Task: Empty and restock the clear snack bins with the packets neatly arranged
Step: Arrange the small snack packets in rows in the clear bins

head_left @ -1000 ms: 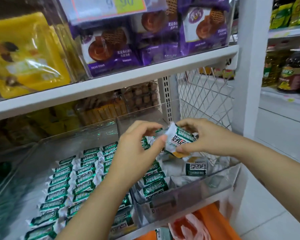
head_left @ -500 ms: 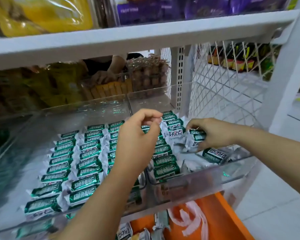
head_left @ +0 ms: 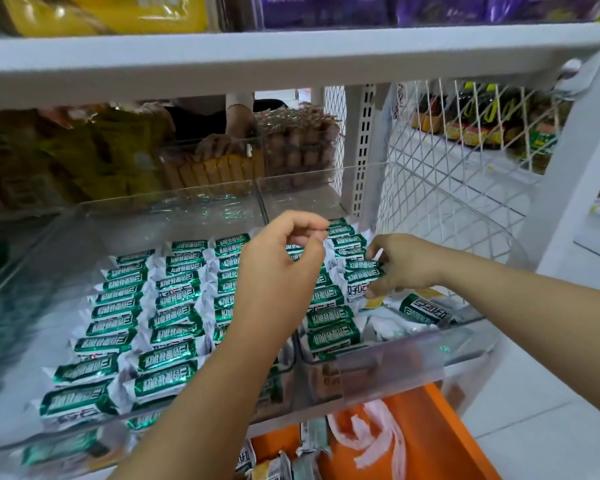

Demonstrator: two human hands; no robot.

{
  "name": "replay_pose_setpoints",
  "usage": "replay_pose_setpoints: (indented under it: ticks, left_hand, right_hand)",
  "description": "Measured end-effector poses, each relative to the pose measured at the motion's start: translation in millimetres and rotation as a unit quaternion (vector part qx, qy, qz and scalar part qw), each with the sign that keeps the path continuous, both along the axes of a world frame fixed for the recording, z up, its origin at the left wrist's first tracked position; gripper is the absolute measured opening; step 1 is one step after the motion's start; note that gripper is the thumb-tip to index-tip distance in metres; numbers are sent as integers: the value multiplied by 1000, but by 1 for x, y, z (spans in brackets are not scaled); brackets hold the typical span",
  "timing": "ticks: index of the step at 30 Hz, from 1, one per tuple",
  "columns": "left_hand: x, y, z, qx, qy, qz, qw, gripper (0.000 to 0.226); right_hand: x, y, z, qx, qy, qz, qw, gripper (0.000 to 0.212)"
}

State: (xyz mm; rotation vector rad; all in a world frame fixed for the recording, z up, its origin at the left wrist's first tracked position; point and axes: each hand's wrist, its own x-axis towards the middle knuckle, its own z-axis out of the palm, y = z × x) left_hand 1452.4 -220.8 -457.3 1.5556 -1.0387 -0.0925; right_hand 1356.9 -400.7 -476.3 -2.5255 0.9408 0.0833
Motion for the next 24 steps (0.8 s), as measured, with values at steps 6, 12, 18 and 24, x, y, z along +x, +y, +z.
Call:
replay_pose_setpoints:
  ticks: [6, 12, 18, 24]
  left_hand:
    - [0, 0, 0, -5, 3, -5, 1000, 26]
    - [0, 0, -1, -5, 4, -7, 1000, 24]
    - [0, 1, 0, -3, 2, -5, 1000, 24]
    - [-1, 1, 0, -5, 4, -5, 1000, 26]
  right_hand:
    - [-12, -2, 12, -22, 34, 38, 998, 70]
    - [-23, -5, 20, -41, 212, 10, 976, 77]
    - [-23, -2, 11, -21, 274, -22, 961, 79]
    - [-33, 10, 38, -166, 287, 24, 943, 55]
